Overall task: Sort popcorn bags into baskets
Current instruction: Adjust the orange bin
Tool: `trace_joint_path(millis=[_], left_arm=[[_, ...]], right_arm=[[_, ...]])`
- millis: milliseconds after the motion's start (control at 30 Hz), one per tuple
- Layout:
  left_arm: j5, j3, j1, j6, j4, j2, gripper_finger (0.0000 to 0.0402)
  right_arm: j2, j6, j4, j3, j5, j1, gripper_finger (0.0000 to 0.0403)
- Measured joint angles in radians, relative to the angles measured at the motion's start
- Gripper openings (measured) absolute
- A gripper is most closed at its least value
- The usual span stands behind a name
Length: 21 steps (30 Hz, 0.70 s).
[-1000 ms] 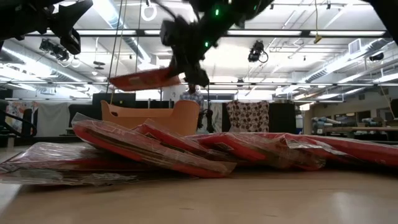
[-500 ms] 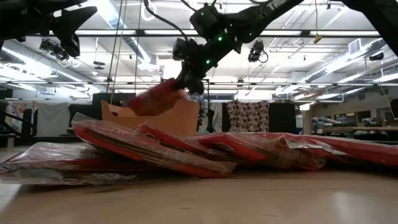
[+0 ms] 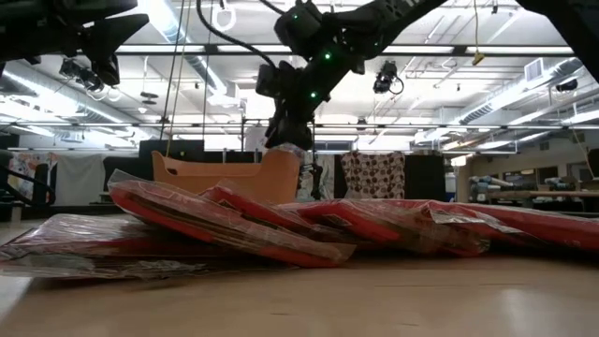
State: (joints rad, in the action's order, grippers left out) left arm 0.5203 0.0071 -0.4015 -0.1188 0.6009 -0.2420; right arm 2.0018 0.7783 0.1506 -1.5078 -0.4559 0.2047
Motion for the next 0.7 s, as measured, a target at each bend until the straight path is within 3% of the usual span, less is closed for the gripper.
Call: trace_joint_path(millis=[167, 433, 700], left_arm=[[0.0, 0.0, 0.0, 0.0, -0.001, 0.0, 0.0117], [0.0, 0.0, 0.0, 0.001, -0.001, 0.0, 0.0117], [-0.001, 0.0, 0.0, -0.001, 0.0, 0.0, 0.0117]], right_arm=[[-0.012, -0.067, 0.019, 0.001, 0.031, -0.02, 0.0154], [-0.01, -0.106, -0.019, 0.001, 0.242, -0.058, 0.0153], [-0.008, -0.124, 0.013, 0.05, 0.131, -0.026, 0.0152]])
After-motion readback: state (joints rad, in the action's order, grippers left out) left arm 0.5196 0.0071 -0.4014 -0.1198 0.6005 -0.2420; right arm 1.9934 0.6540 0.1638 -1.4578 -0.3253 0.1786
